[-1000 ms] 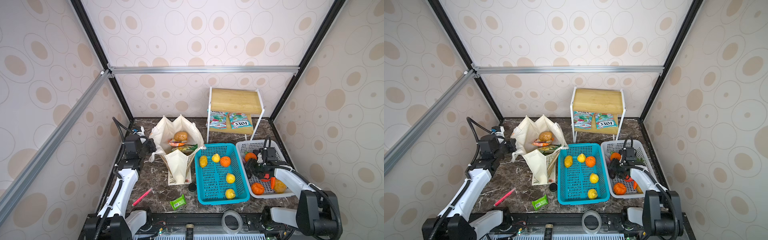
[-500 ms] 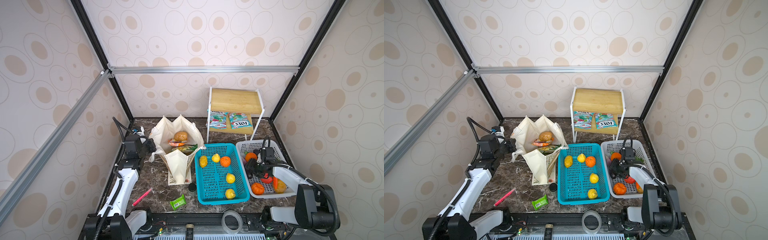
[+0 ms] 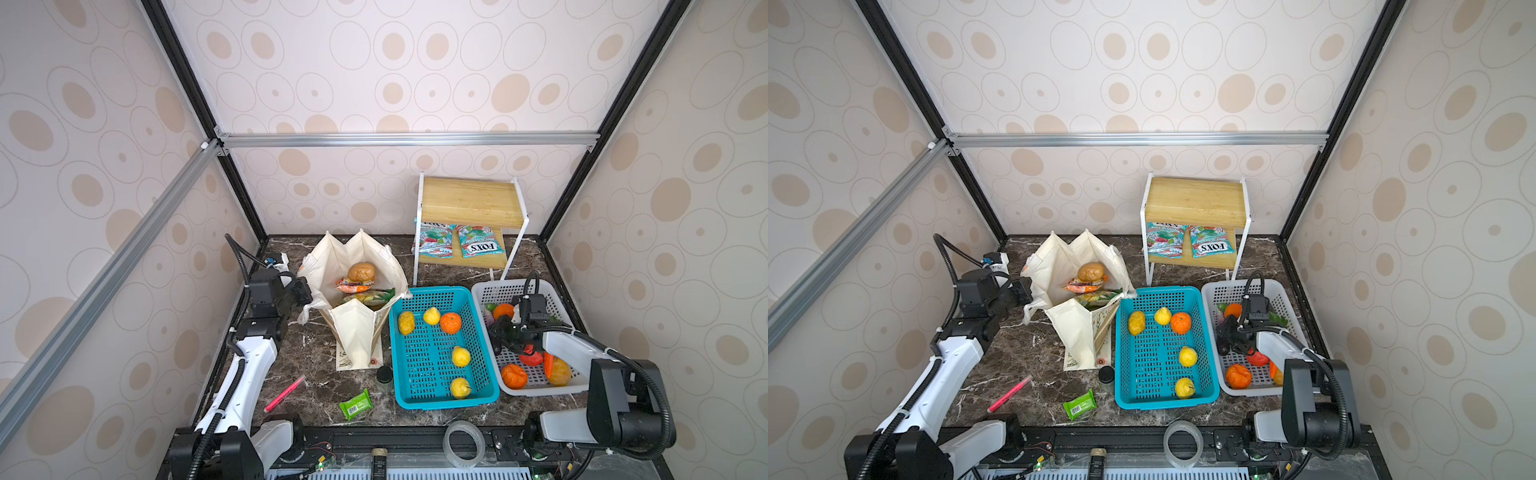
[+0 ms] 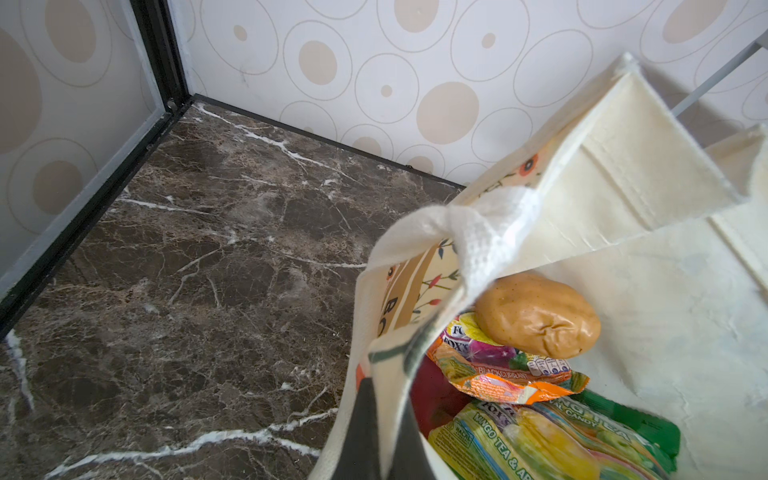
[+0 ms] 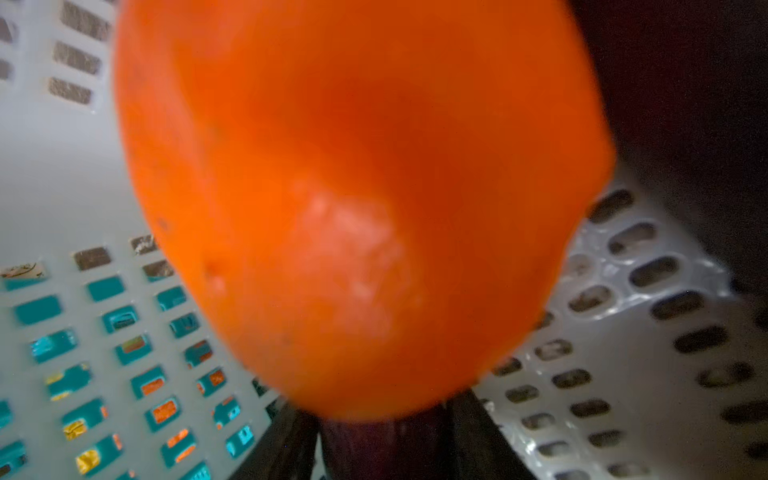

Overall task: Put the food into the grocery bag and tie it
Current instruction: 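Lower the right gripper and grasp the light purple eggplant, then lift the purple eggplant and carry it over the tote bag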

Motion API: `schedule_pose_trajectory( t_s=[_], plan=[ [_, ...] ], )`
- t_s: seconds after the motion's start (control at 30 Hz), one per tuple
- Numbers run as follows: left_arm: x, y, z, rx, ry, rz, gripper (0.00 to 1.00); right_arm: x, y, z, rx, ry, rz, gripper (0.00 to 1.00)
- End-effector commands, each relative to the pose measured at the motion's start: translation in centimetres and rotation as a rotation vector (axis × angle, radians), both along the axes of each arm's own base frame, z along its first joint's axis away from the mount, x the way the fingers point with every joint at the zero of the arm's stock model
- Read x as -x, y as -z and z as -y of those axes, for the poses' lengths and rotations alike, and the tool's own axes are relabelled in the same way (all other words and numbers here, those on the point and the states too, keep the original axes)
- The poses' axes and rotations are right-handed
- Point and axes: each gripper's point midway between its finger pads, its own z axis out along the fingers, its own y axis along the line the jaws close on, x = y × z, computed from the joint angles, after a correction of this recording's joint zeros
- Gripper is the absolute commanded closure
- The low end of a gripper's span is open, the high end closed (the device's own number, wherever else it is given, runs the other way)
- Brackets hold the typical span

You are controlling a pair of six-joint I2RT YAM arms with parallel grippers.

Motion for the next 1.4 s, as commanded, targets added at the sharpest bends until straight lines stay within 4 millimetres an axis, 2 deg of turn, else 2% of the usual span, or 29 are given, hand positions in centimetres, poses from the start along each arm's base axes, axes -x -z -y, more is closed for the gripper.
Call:
schedule_pose_trajectory(
  t_s=[0.0,0.2,0.47,0.7,1.07,1.37],
  plan=[
    [-0.6,-1.5,-0.1,-0.013,0.008,0.03,1.0,1.4,-0.1,0.8,0.043,0.022,-0.031,0.53],
    [-0.6,-1.7,-0.1,-0.012,0.009,0.034,1.0,0.9,-1.4,0.7,0.041,0.008,0.002,0.62],
    [-0.6,-1.7,-0.1,-0.011,0.007,0.035,1.0,0.3,-1.7,1.0,0.071,-0.007,0.005,0.63],
    [-0.6,-1.7,-0.1,-0.013,0.008,0.034,1.0,-0.9,-3.1,-0.3,0.097,-0.064,0.036,0.64],
    [-0.5,-1.7,-0.1,-0.012,0.008,0.033,1.0,-0.9,-6.6,0.3,0.166,-0.038,0.102,0.64],
    [-0.5,-1.9,-0.1,-0.012,0.01,0.039,1.0,-0.4,-10.9,0.7,0.203,-0.049,0.193,0.64]
  ],
)
